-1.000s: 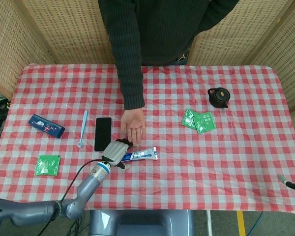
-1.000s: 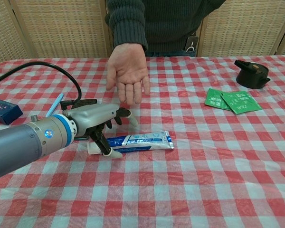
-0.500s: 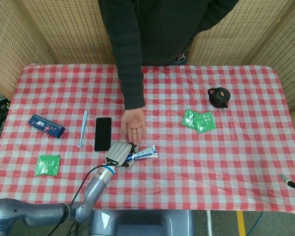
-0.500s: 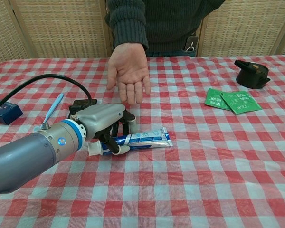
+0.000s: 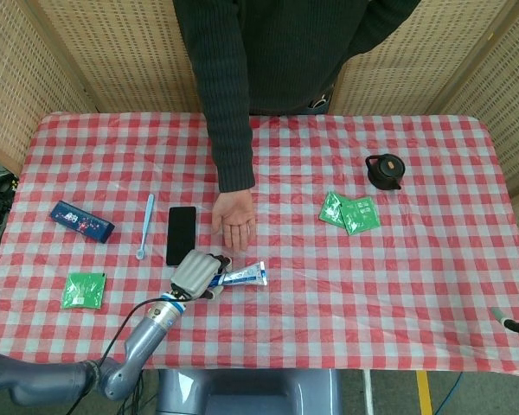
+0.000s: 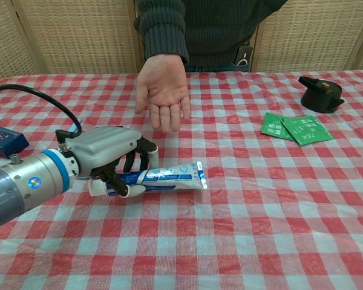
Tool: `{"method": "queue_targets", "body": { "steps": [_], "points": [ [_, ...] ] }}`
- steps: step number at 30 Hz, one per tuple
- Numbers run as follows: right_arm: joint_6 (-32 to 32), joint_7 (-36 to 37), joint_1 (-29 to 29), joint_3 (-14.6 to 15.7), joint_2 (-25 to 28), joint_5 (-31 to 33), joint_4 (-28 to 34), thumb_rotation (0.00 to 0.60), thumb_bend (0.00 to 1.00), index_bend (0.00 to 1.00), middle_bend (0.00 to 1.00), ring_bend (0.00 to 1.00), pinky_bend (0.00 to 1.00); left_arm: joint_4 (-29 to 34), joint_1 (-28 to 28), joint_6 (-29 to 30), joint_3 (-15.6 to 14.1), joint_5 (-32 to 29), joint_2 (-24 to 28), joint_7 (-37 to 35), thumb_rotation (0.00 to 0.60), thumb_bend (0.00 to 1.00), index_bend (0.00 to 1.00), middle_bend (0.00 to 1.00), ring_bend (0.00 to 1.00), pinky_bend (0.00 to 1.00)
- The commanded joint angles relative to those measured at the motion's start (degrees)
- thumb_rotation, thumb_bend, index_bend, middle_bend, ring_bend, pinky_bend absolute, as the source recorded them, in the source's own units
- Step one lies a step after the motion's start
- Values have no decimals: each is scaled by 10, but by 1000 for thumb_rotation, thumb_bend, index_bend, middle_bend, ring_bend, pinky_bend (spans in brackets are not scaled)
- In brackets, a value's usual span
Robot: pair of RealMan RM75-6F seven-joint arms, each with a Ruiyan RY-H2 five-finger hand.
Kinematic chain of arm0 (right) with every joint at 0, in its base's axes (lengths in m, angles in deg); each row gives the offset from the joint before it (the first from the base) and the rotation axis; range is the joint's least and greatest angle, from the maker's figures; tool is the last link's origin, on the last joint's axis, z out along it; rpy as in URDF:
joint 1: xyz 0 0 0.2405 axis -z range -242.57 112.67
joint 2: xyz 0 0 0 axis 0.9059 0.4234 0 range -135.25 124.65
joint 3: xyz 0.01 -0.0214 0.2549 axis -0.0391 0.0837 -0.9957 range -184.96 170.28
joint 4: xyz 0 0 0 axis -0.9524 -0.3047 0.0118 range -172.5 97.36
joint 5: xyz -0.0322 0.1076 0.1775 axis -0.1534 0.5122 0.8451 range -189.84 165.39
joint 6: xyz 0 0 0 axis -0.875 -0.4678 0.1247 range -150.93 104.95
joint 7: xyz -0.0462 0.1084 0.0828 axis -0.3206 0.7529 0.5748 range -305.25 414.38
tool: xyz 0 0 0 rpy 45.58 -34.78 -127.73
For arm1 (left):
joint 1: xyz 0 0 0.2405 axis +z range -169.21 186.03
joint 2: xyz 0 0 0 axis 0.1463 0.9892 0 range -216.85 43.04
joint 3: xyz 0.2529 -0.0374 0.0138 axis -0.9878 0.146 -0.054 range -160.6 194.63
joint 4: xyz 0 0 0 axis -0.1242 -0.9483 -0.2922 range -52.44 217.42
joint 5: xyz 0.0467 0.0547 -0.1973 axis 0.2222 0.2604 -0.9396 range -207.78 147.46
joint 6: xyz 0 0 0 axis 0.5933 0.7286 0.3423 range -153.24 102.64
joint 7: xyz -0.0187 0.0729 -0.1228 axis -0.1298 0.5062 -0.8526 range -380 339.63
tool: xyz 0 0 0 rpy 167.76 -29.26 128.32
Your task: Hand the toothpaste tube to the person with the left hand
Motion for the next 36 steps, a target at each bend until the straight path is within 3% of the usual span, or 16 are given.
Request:
{"method": "queue_targets", "body": {
  "steps": [1, 8, 13, 17, 24, 36],
  "points": [
    [0, -7, -1, 1, -2, -2, 2, 600, 0, 90, 0, 0, 0, 40, 18, 10, -38, 71, 57, -44, 600, 419, 646, 507, 556, 682],
    [-1, -23, -2, 2, -6, -4, 7, 600, 0, 90, 0, 0, 0, 101, 34, 49, -89, 202, 144, -107, 600, 419, 657, 514, 564, 682],
    [-2, -25, -1, 2, -7, -5, 9, 600, 0, 90, 0, 0, 0, 145, 37, 94, -66, 240, 187, -112, 600, 419, 659, 515, 565, 683],
    [-4, -23, 0, 2, -6, -6, 9, 600, 0, 90, 0, 0, 0, 159, 30, 103, -25, 222, 203, -102, 600, 419, 658, 514, 564, 683],
    [-2, -15, -1, 0, -4, -2, 7, 600, 0, 90, 0, 0, 0, 144, 0, 69, 43, 135, 198, -49, 600, 418, 659, 515, 564, 683],
    [4, -2, -2, -4, -1, 6, 3, 600, 0, 90, 0, 0, 0, 48, -40, 22, 68, 40, 111, 8, 600, 412, 645, 515, 564, 682]
  ]
}}
